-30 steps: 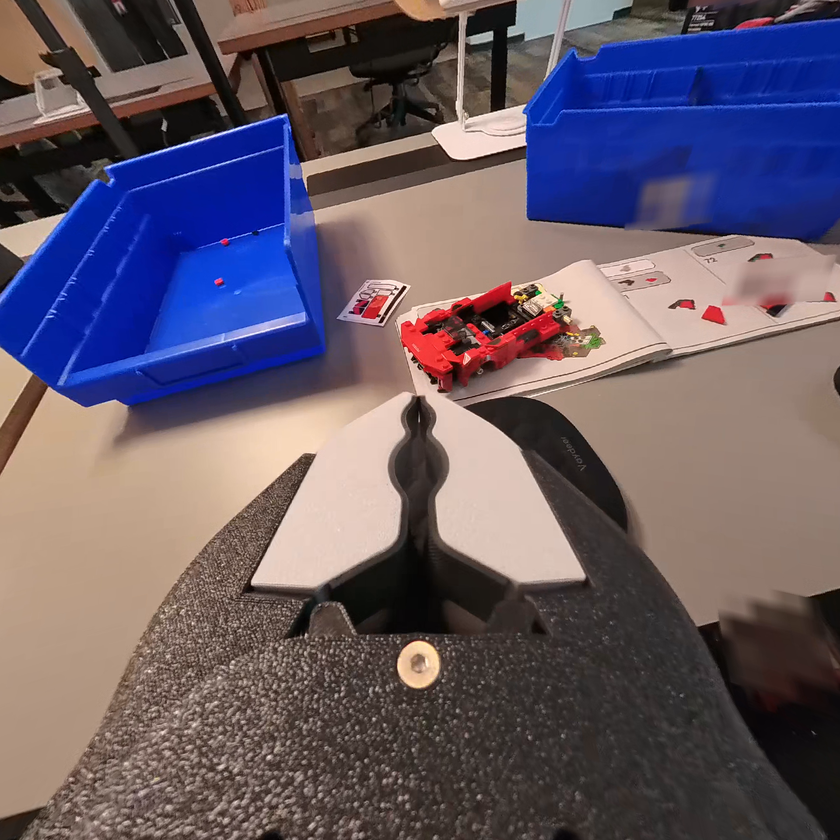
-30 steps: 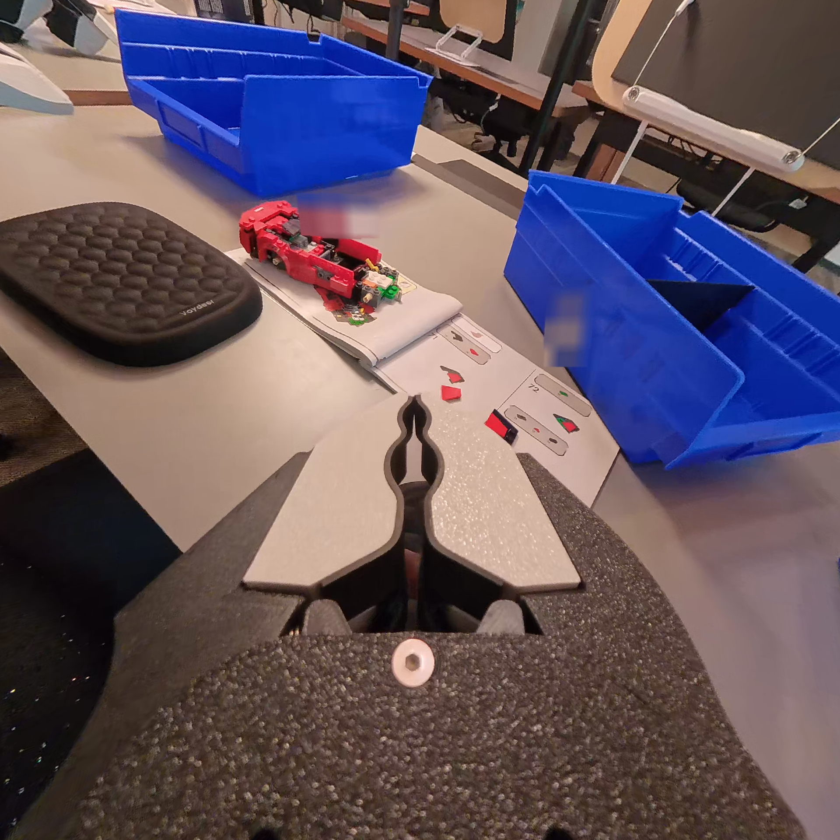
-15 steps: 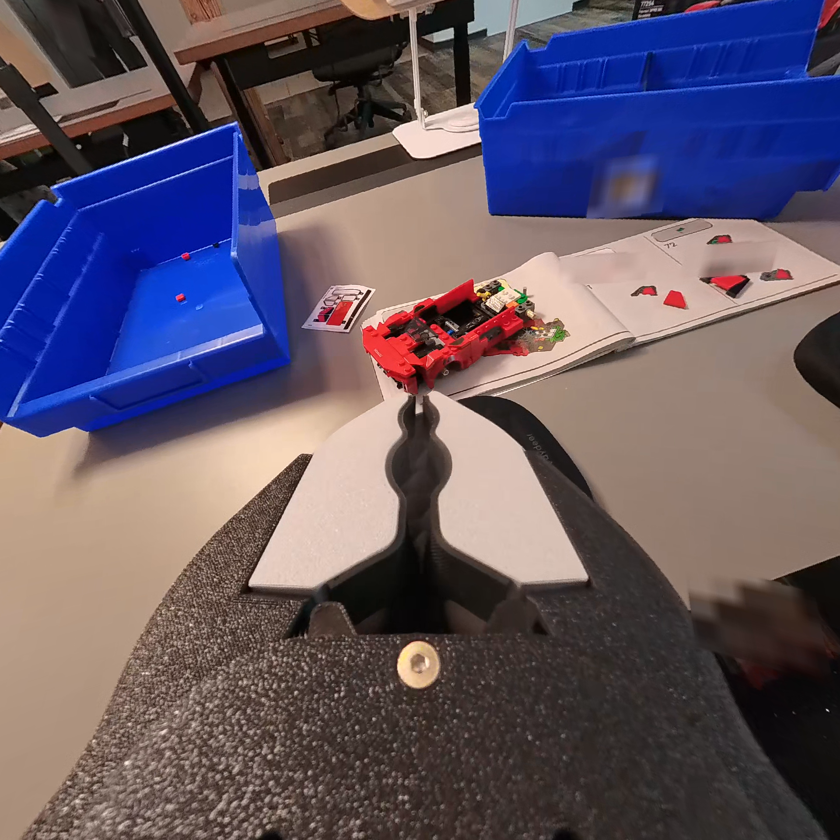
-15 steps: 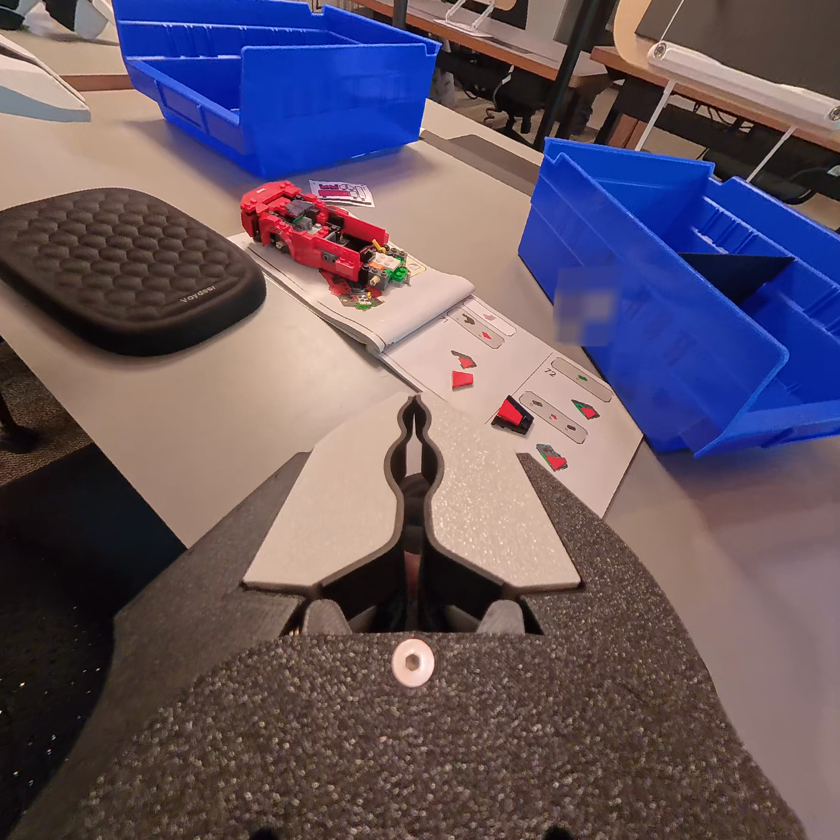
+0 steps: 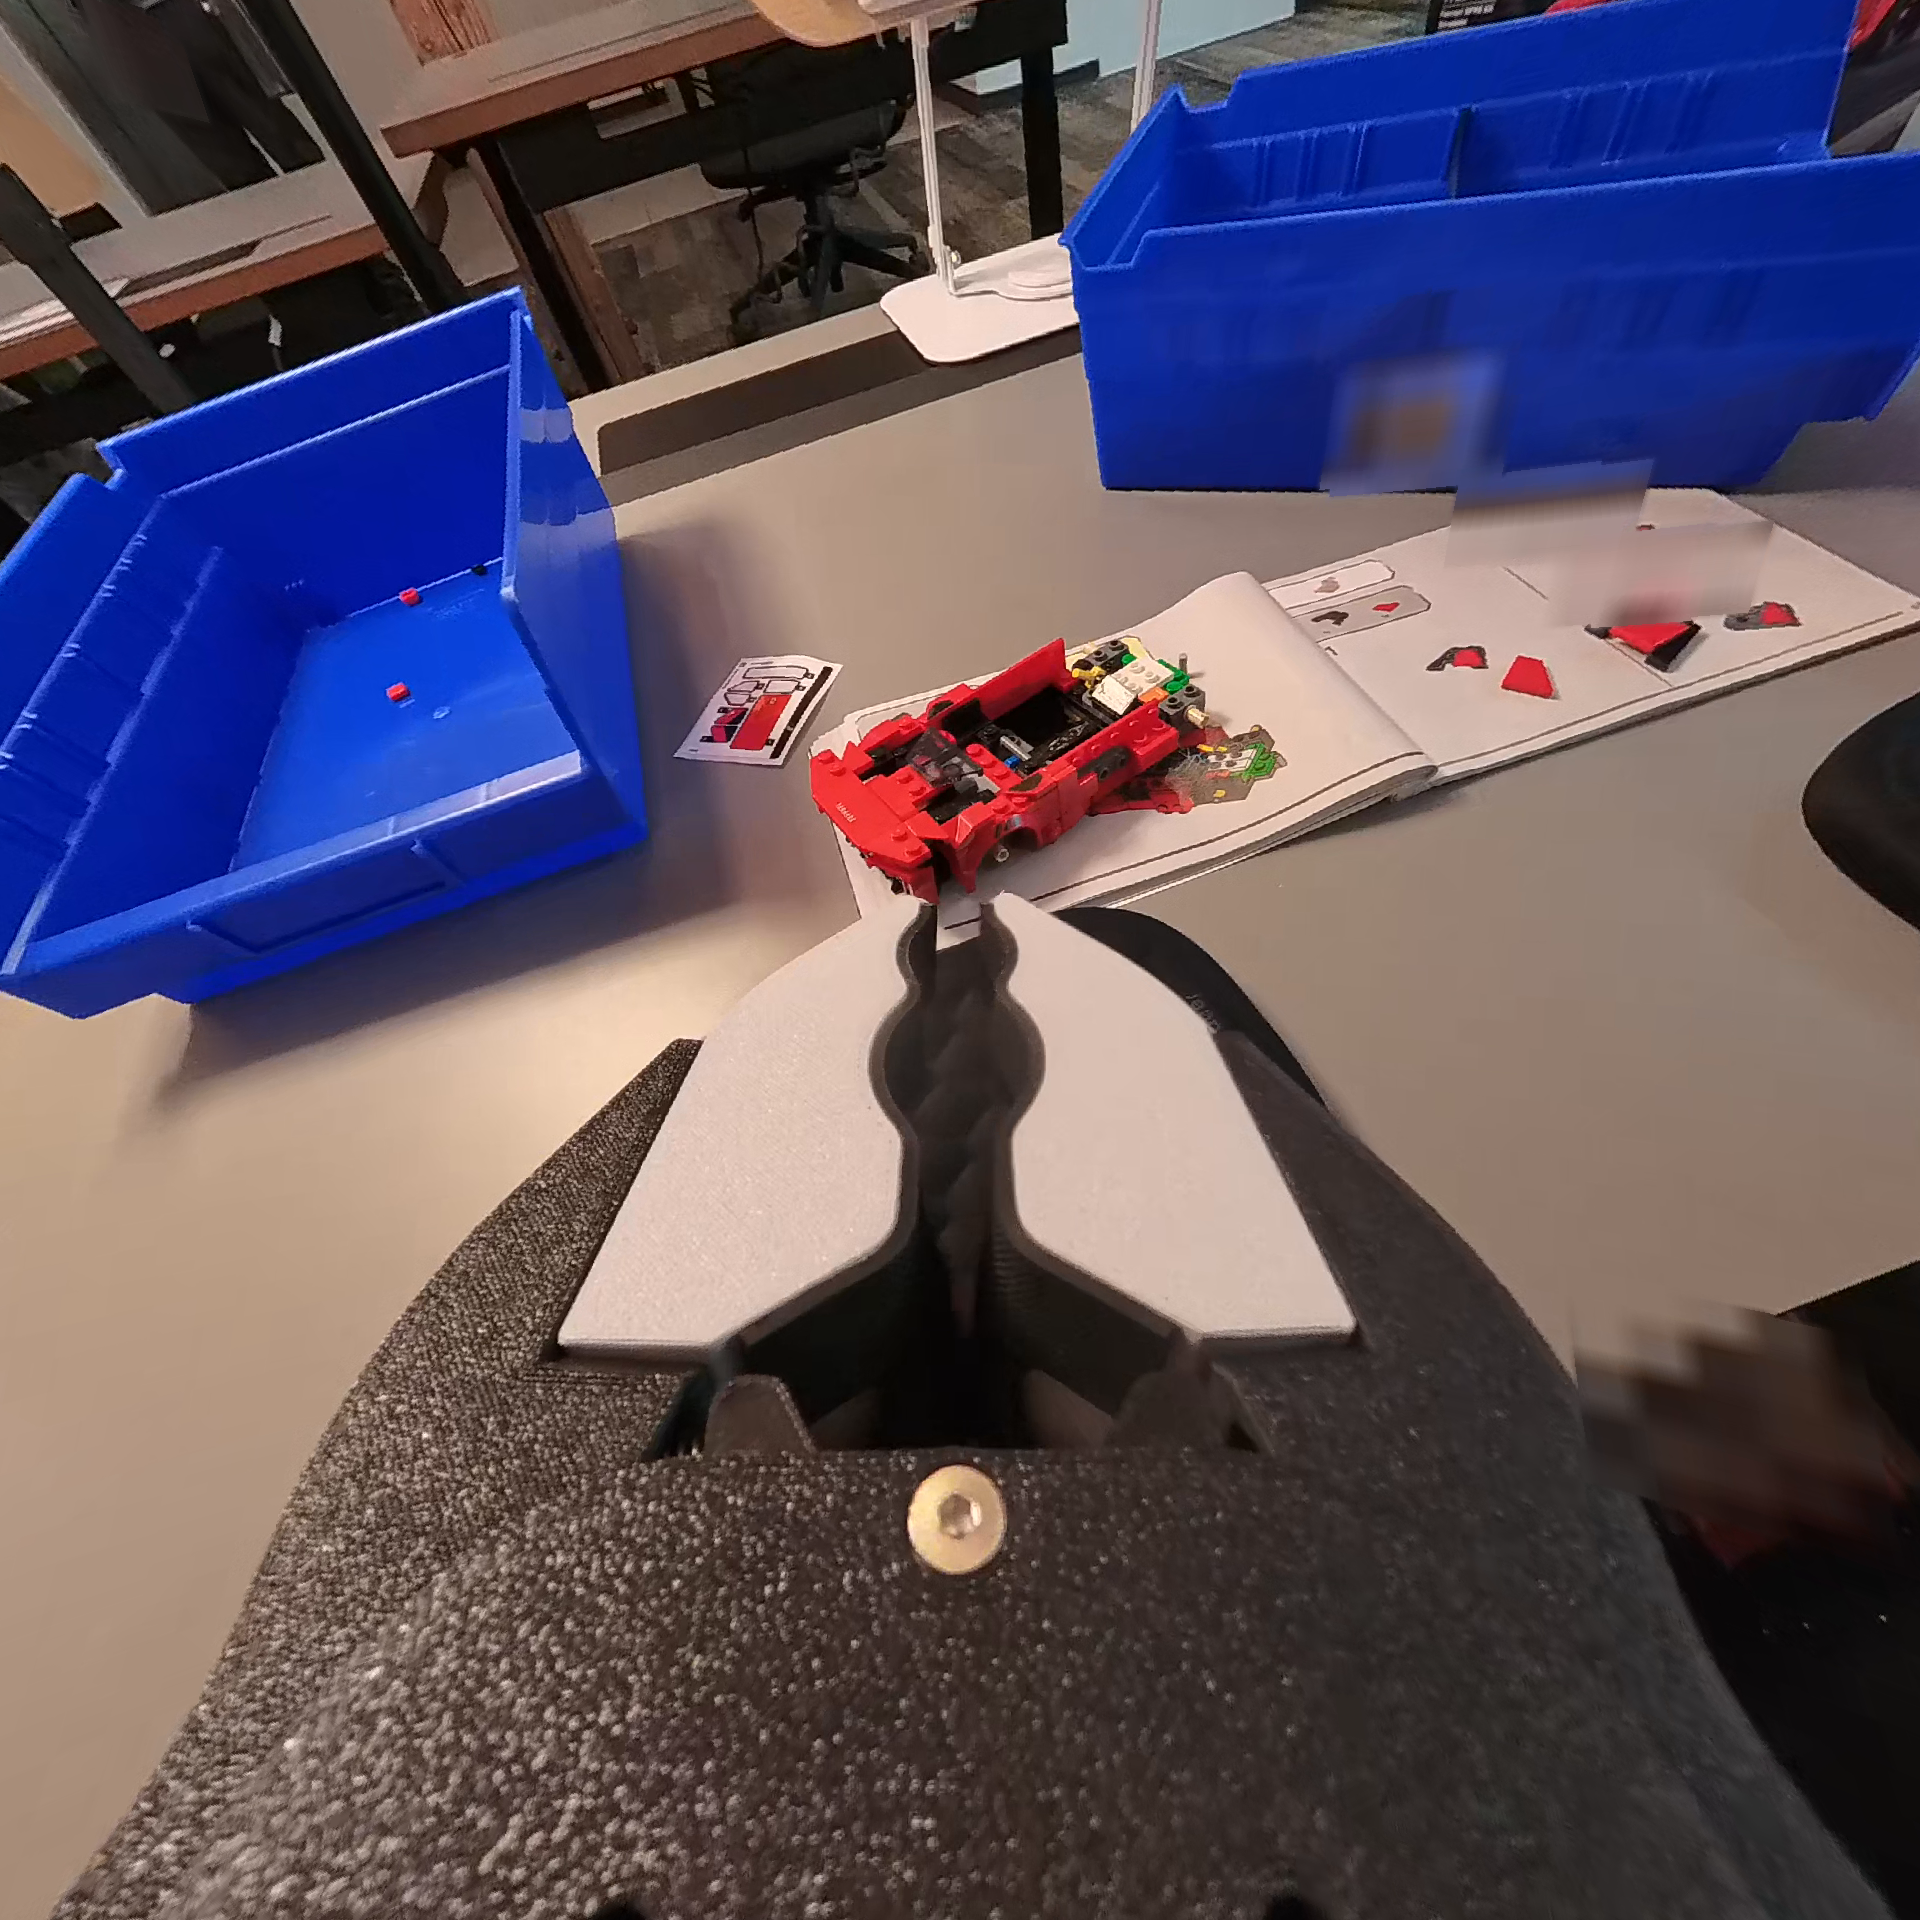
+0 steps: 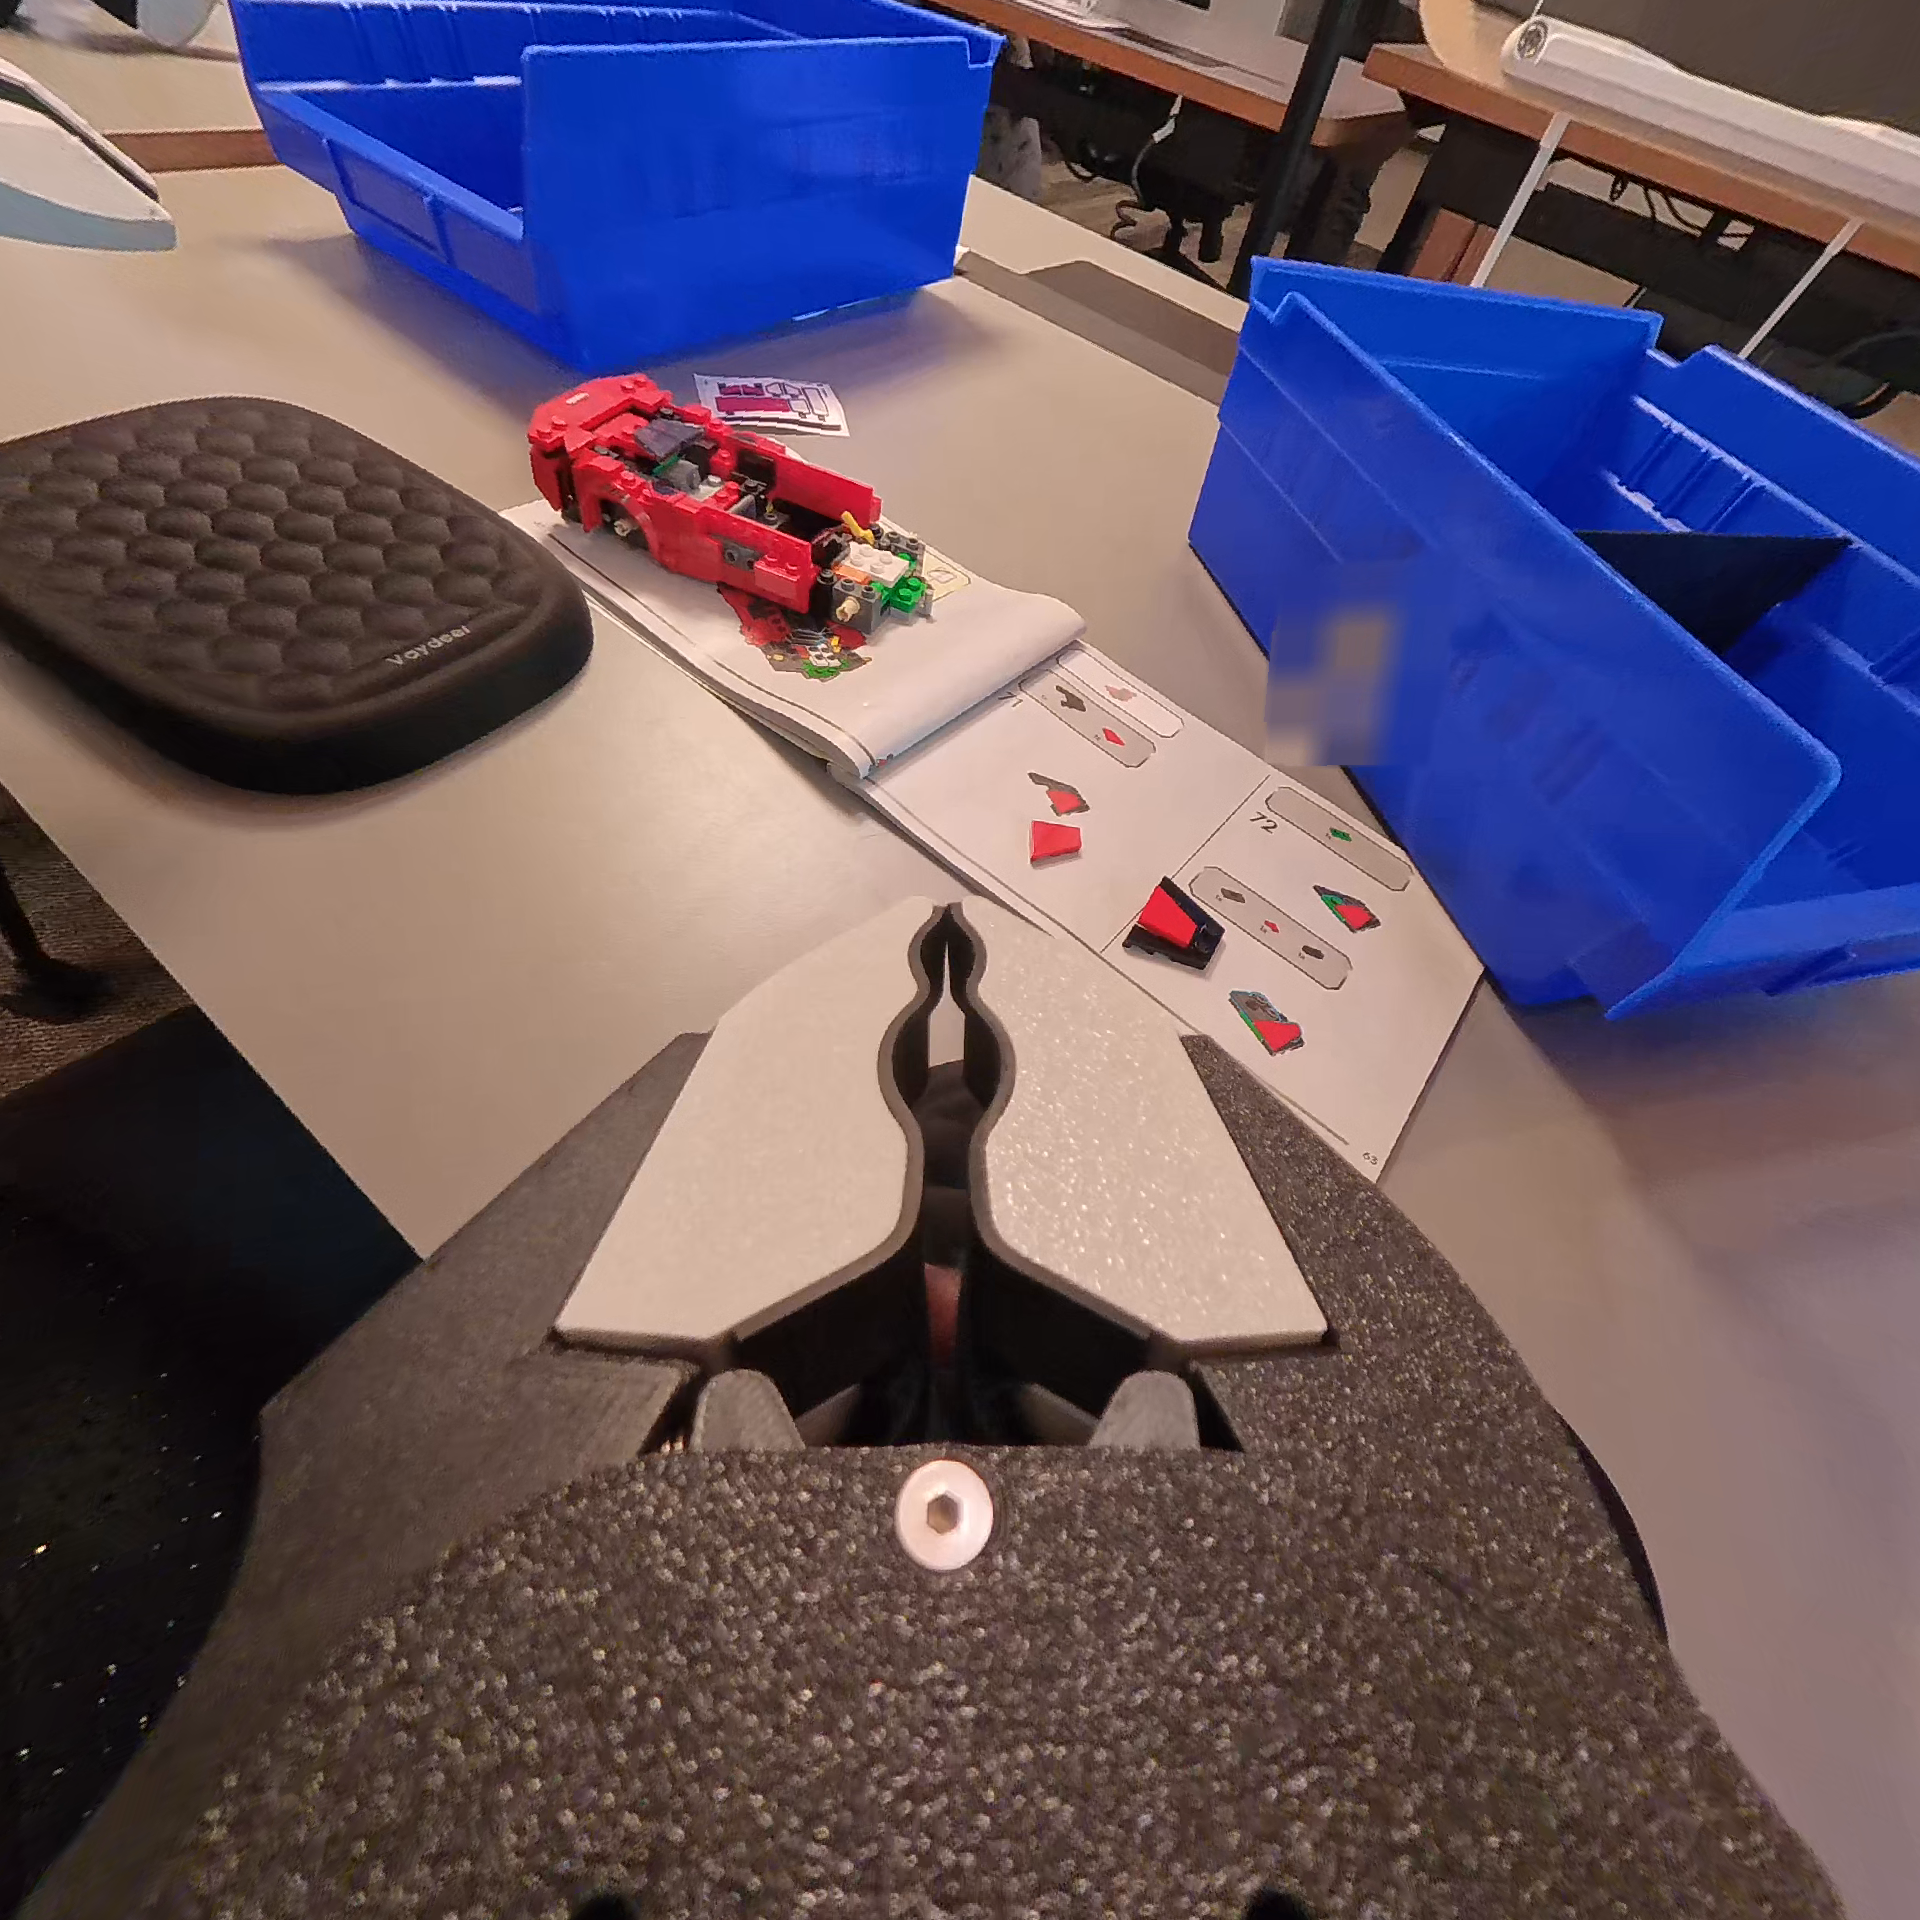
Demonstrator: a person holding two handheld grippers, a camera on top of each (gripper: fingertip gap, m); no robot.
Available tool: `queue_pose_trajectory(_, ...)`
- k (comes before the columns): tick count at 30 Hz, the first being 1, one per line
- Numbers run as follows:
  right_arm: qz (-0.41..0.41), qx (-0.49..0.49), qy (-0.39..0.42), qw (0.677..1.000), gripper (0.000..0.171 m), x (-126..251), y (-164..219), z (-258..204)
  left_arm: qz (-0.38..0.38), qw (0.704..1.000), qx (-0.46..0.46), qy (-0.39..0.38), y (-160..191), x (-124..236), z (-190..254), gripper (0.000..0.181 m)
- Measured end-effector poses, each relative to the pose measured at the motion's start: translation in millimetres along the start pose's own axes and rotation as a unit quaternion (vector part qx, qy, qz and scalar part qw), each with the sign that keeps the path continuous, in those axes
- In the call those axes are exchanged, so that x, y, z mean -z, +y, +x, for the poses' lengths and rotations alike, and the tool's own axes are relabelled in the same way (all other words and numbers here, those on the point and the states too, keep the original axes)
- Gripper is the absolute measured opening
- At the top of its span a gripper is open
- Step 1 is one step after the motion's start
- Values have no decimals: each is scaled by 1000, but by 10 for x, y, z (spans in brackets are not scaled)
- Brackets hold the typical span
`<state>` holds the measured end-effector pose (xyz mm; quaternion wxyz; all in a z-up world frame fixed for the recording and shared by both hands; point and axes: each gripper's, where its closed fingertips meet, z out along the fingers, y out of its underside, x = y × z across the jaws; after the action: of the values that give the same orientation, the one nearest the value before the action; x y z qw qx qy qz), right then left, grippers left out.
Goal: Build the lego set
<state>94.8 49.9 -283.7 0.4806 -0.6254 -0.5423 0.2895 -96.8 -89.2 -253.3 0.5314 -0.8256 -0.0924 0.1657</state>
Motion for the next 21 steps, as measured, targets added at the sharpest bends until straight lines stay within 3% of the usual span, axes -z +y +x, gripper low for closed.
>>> queue_pose_trajectory(21, -10, -7, -3, 1000, 2, -28, 74, 22, -8, 1000, -2, 0, 30, -45, 26, 17)
